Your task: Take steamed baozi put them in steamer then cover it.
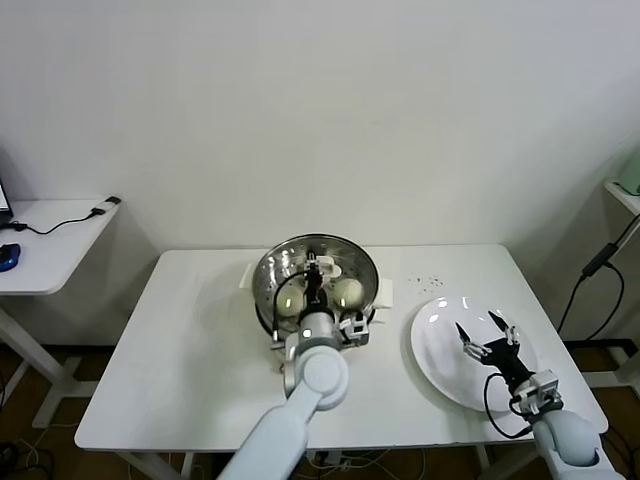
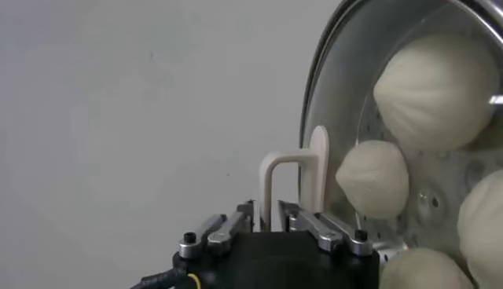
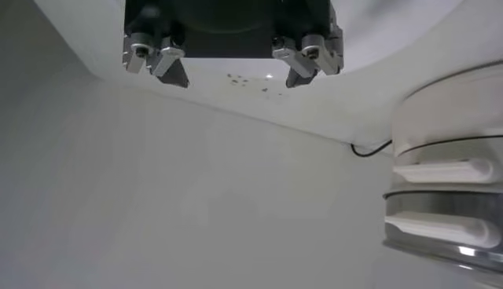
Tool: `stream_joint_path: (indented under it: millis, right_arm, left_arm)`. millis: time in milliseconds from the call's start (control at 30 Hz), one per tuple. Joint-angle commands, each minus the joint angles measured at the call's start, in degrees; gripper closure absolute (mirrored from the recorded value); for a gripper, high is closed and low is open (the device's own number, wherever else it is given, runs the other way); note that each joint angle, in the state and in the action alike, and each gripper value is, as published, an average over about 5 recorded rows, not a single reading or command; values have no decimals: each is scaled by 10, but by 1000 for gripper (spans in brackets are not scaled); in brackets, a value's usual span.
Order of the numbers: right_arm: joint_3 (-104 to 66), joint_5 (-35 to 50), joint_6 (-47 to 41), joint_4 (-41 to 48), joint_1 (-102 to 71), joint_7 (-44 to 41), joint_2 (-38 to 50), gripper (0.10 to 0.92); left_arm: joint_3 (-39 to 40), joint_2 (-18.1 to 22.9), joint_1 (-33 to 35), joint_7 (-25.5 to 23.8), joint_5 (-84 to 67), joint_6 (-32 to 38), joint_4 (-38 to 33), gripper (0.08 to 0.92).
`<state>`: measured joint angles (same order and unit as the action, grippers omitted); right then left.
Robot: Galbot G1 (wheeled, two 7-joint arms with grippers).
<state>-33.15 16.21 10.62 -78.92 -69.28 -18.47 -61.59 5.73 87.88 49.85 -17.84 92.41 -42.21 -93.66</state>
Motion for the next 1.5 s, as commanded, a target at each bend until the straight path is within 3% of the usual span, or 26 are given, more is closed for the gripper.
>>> stream_joint_path:
  millis: [33, 533, 633, 867, 1133, 1300, 1500]
  right_arm:
    - [0, -2, 0, 2, 2, -1, 0, 203]
    - [-4, -3, -5, 2, 2, 1, 5, 203]
    - [-4, -3, -12, -1, 2, 6, 6, 203]
    - [-1, -10, -23, -13, 1, 18, 4, 203]
    - [-8, 1, -25, -33, -6, 26, -5, 203]
    - [-11, 2, -26, -51, -15, 33, -10, 203]
    - [-17, -6, -25, -66, -27, 36, -18, 203]
  left_arm:
    - [7, -8, 4, -15, -7, -19, -26, 658]
    - [18, -62, 55, -22, -29, -28, -138, 233]
    - [11, -74, 71, -15, -40, -27, -165, 187]
    - [-21, -113, 123, 40, -105, -15, -239, 177]
    - [-130, -167, 194, 188, -329, 42, -310, 177]
    - [-251, -186, 246, 290, -568, 143, -318, 177]
    - [-400, -147, 343, 287, -812, 278, -311, 177]
